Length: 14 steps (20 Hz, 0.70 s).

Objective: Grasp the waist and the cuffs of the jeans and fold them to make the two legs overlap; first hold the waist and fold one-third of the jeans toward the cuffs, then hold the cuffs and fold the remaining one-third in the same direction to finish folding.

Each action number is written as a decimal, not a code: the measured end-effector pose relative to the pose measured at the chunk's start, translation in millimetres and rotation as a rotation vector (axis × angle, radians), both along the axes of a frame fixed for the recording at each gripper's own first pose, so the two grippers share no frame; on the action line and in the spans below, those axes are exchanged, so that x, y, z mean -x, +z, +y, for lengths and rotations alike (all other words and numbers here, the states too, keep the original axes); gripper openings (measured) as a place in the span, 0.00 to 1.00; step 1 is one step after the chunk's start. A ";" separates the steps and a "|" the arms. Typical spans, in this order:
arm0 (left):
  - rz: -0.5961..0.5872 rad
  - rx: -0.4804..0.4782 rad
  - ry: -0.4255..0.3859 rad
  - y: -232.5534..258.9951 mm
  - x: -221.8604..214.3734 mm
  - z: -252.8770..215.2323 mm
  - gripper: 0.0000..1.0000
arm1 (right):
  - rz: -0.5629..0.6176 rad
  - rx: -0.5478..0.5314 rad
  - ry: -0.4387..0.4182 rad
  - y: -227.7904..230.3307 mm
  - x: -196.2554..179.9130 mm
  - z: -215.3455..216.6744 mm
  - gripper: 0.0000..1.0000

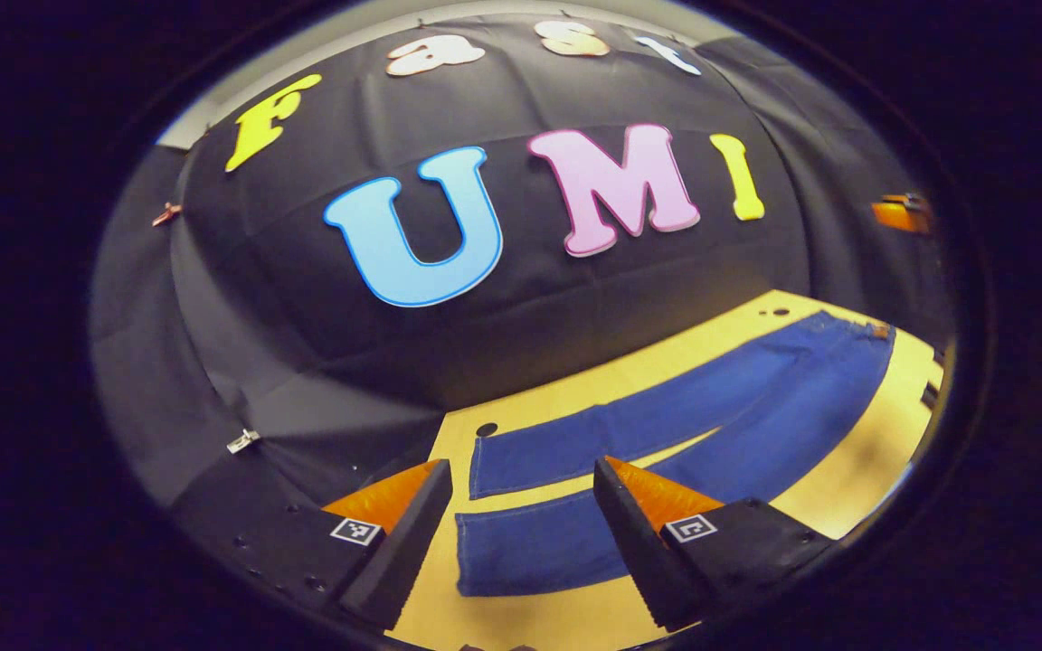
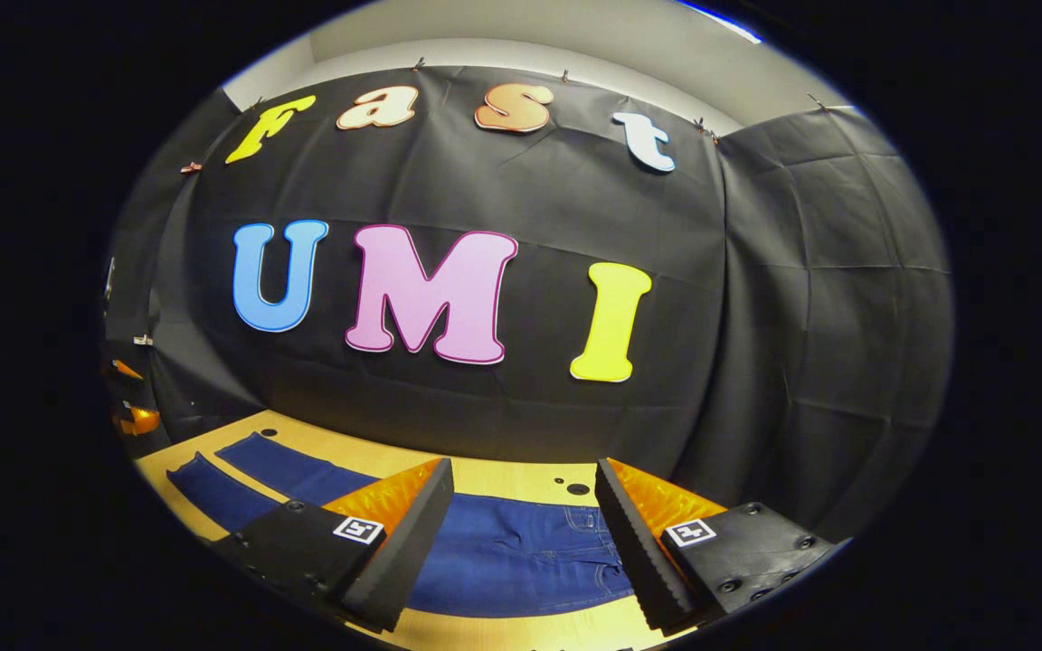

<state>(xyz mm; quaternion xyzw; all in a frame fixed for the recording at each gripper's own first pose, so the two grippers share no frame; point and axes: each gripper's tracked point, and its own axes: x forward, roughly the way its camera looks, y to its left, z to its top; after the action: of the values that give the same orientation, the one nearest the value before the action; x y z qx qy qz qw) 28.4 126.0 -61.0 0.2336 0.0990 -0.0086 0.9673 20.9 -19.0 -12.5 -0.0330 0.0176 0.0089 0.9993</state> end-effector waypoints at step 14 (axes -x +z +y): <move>0.658 -0.772 -0.341 -220.4 -11.8 134.7 0.98 | 0.133 0.058 -0.028 -42.1 -1.8 -19.6 0.96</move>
<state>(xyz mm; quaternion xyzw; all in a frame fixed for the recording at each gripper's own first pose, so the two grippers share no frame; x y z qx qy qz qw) 40.2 260.7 -281.4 0.5702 0.3537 -0.2016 0.7135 22.7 -38.6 -54.6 -0.0609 0.0846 -0.0033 0.9945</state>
